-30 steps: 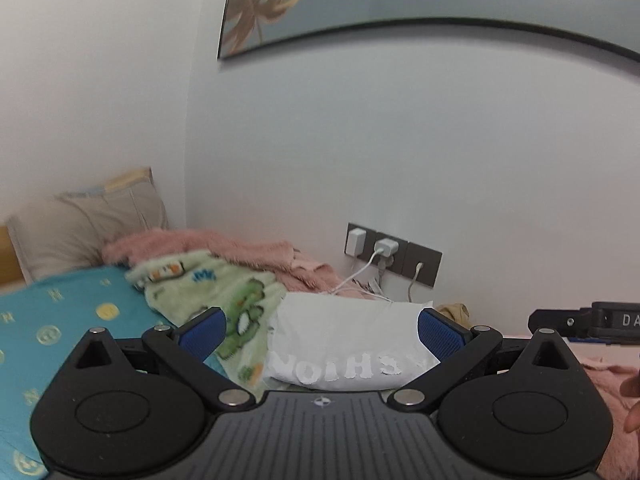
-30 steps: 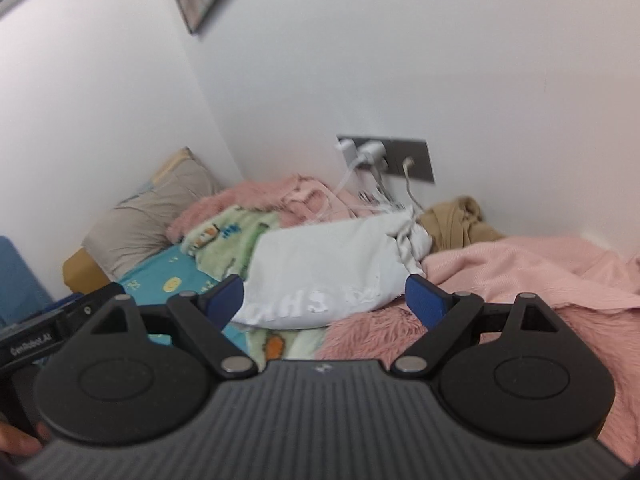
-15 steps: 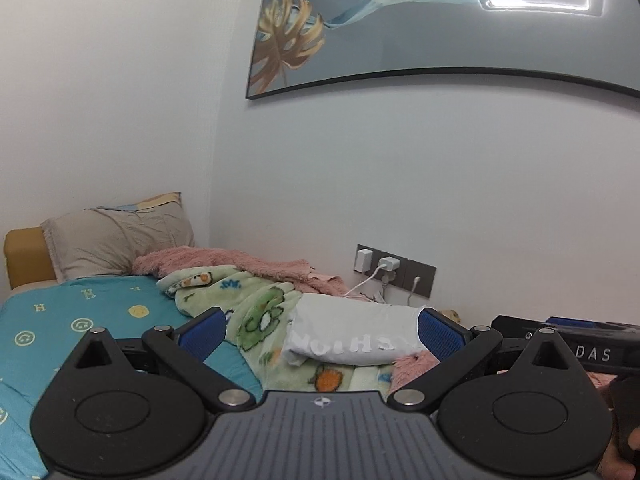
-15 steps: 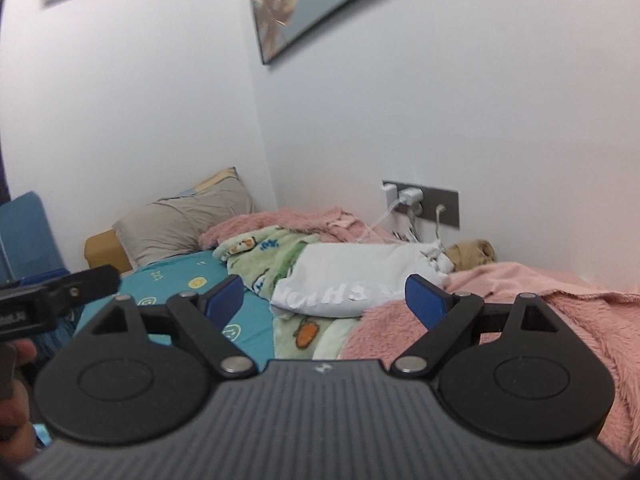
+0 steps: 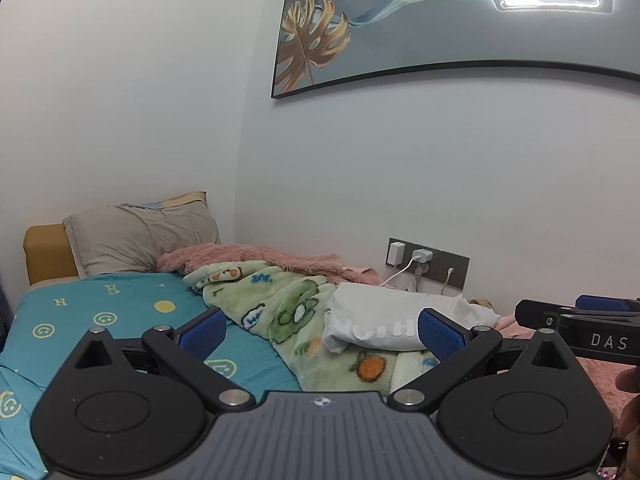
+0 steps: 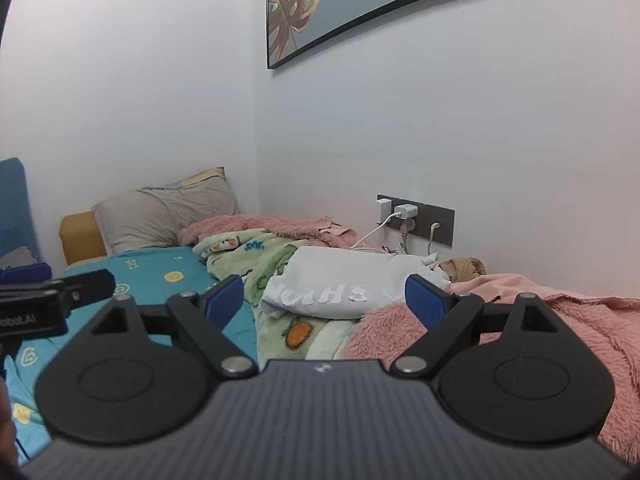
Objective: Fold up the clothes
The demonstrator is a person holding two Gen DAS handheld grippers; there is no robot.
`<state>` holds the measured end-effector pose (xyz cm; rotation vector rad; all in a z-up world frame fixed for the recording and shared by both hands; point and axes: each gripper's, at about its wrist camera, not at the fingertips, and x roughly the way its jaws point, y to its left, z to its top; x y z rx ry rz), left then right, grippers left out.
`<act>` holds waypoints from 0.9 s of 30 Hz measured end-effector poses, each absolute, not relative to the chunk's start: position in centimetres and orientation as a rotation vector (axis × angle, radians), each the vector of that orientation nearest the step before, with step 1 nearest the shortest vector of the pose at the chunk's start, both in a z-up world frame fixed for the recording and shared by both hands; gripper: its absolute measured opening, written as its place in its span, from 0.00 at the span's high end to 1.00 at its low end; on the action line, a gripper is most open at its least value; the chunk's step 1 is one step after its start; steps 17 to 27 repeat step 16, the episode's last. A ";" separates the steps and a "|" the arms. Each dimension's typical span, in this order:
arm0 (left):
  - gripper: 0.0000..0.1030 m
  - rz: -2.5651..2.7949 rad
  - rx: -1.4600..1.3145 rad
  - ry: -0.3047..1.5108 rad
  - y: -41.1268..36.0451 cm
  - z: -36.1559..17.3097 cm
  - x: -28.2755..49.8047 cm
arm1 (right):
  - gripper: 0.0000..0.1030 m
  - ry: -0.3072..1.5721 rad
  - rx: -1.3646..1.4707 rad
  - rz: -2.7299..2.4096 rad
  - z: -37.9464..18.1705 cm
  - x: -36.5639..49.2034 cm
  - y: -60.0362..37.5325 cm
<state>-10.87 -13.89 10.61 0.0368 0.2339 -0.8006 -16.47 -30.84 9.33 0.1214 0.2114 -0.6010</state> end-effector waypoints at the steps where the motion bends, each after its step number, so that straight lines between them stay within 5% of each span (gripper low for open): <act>1: 0.00 -0.799 0.035 0.239 -13.9 10.5 -10.8 | 0.13 0.214 0.119 -0.604 9.2 -16.5 -30.7; 27: 0.00 -0.789 0.015 0.268 -12.9 10.0 -10.7 | 0.13 0.252 0.130 -0.618 8.3 -17.0 -30.4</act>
